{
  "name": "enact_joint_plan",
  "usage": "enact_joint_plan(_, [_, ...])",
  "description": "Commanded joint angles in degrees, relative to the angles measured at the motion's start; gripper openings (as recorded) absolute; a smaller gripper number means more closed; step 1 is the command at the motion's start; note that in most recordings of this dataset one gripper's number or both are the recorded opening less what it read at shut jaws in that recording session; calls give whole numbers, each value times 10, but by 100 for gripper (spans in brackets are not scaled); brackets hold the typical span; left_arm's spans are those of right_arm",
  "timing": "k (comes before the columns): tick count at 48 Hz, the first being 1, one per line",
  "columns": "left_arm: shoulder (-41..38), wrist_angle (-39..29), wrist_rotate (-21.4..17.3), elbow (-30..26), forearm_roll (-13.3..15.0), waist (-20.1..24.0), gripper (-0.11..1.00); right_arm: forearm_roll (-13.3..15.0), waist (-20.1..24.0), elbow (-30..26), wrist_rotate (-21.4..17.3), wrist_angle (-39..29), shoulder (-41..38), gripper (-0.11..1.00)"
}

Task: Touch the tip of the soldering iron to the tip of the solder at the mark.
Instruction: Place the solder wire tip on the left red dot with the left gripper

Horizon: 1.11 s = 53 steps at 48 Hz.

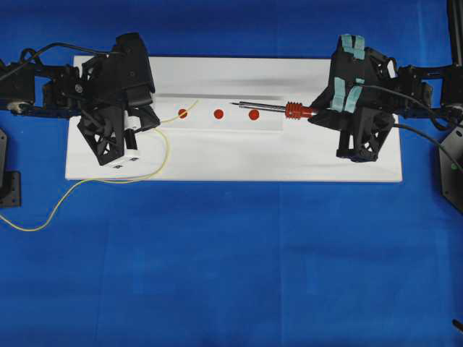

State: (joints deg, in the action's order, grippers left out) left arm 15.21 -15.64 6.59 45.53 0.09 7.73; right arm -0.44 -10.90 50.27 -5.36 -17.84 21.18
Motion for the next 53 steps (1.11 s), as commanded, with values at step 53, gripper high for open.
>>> enact_joint_plan(53, [-18, 53, 57, 62, -1, -13, 3, 2, -2, -18, -1, 14, -23, 6])
